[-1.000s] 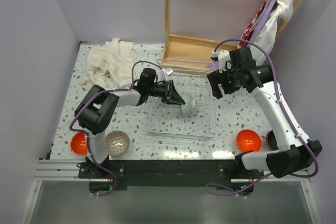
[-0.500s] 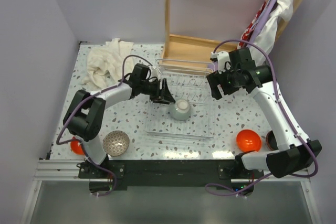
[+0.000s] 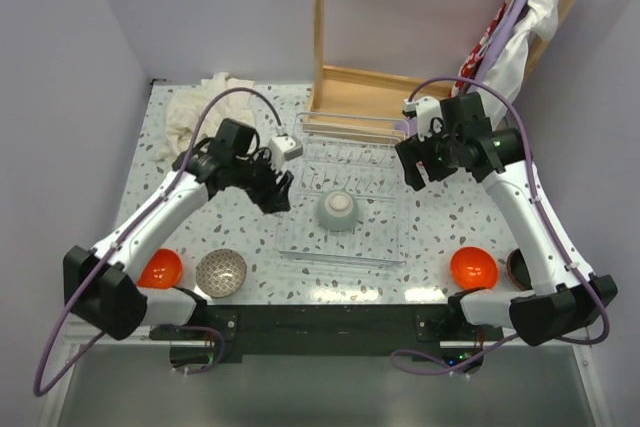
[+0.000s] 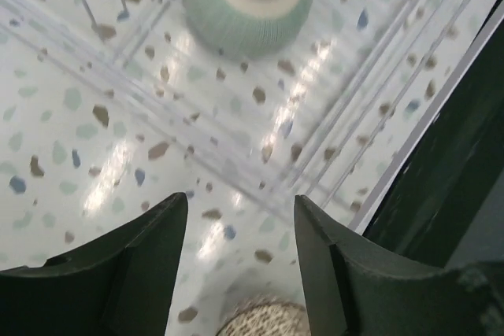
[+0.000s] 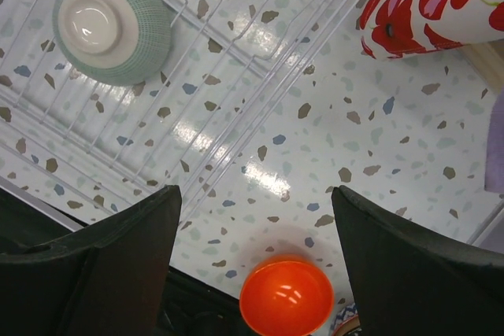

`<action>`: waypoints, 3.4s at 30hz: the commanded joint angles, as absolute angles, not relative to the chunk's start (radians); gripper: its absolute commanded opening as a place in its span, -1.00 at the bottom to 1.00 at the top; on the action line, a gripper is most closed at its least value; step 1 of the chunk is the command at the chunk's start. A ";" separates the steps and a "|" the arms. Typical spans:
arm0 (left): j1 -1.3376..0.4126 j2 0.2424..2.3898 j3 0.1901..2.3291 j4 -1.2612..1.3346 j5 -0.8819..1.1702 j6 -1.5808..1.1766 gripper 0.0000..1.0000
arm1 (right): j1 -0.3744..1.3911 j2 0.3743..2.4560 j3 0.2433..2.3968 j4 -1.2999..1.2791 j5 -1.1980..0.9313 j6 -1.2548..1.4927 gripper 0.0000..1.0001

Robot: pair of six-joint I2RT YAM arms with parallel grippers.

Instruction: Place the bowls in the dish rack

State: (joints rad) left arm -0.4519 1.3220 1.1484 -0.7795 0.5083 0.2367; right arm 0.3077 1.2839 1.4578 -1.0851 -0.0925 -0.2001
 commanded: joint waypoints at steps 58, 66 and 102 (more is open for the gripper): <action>-0.672 1.230 0.787 -1.042 0.095 0.457 0.38 | 0.308 1.256 1.351 -1.031 -0.091 -0.318 0.67; -0.686 1.226 0.870 -1.114 0.182 0.477 0.39 | 0.308 1.272 1.368 -1.034 -0.084 -0.321 0.67; -0.716 1.215 0.772 -1.009 -0.057 0.399 -0.73 | 0.308 1.336 1.414 -1.032 -0.097 -0.311 0.67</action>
